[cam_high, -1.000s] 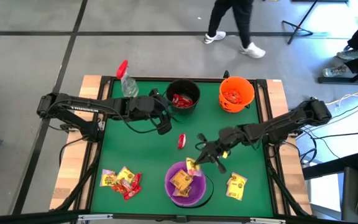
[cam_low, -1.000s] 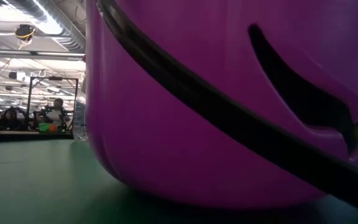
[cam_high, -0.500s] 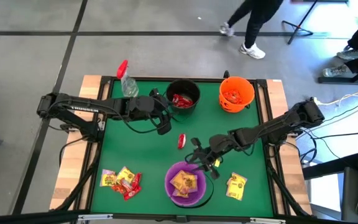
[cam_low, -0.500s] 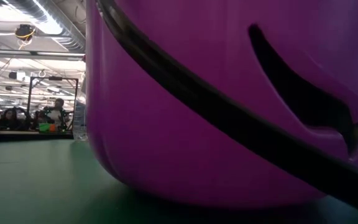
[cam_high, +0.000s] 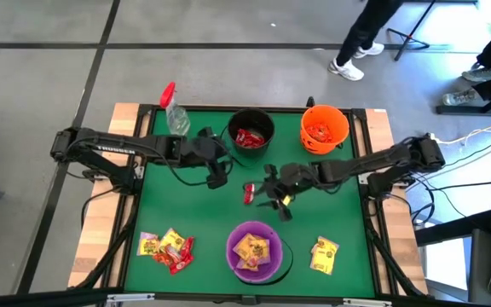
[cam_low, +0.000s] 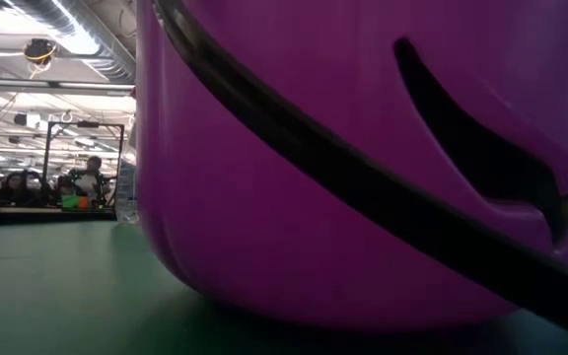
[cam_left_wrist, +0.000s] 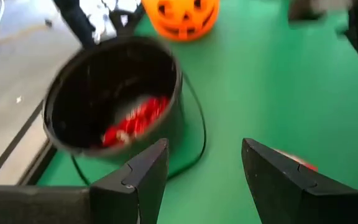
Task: Organize candy in baskets
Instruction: Put the top red candy pack into the black bucket
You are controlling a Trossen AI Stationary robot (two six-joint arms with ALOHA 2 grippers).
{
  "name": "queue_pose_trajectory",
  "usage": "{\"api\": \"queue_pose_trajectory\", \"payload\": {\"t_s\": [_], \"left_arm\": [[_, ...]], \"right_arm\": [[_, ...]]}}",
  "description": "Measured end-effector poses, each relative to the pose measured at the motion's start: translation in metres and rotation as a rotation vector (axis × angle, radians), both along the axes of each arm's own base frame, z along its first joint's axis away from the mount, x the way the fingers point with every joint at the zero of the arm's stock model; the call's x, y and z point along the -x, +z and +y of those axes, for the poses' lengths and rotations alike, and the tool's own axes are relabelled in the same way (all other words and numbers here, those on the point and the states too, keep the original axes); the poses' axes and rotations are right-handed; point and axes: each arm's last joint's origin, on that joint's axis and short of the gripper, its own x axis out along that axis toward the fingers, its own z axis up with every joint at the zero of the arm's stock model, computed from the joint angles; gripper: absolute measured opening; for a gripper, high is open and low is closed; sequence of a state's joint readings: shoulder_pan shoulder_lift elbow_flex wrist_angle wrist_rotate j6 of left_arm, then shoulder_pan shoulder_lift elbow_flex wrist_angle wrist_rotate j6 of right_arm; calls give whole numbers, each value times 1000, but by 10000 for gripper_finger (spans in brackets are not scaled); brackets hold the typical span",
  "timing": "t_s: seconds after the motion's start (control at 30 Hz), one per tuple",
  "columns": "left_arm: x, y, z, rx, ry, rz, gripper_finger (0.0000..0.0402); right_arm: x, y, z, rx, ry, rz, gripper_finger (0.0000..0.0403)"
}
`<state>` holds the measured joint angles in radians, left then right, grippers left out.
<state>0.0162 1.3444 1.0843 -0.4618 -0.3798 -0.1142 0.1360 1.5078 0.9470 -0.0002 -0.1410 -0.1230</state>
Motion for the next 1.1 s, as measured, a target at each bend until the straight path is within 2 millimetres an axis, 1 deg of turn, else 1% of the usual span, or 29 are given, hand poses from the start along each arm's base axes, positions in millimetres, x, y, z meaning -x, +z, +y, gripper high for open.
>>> {"api": "queue_pose_trajectory", "payload": {"t_s": [0.07,0.17,0.2,0.3,0.37,0.53,0.63,0.7,0.8,0.93,1.1], "left_arm": [[3,-9,0,11,10,33,192],[11,-30,0,10,6,91,192],[14,-37,1,11,10,94,192],[26,-57,5,17,21,58,192],[34,-67,7,35,9,-1,192],[50,-81,7,60,-20,-155,192],[56,-92,7,58,-21,-188,192],[59,-100,7,60,-22,-180,192],[64,-111,6,59,-24,-172,192],[72,-126,8,49,-15,-183,192],[77,-133,9,62,-21,-238,192]], "right_arm": [[-1,0,-11,6,-32,4,165],[-4,-5,-27,26,-103,18,165],[-6,-8,-31,34,-127,28,165],[-12,-25,-41,42,-160,90,165],[-15,-38,-44,37,-168,138,165],[-23,-67,-45,14,-160,227,165],[-26,-79,-45,-1,-174,261,165],[-28,-85,-45,-12,-183,268,165],[-30,-91,-47,-18,-207,279,165],[-32,-93,-54,-34,-246,267,166],[-34,-93,-65,-33,-283,252,166]]}}
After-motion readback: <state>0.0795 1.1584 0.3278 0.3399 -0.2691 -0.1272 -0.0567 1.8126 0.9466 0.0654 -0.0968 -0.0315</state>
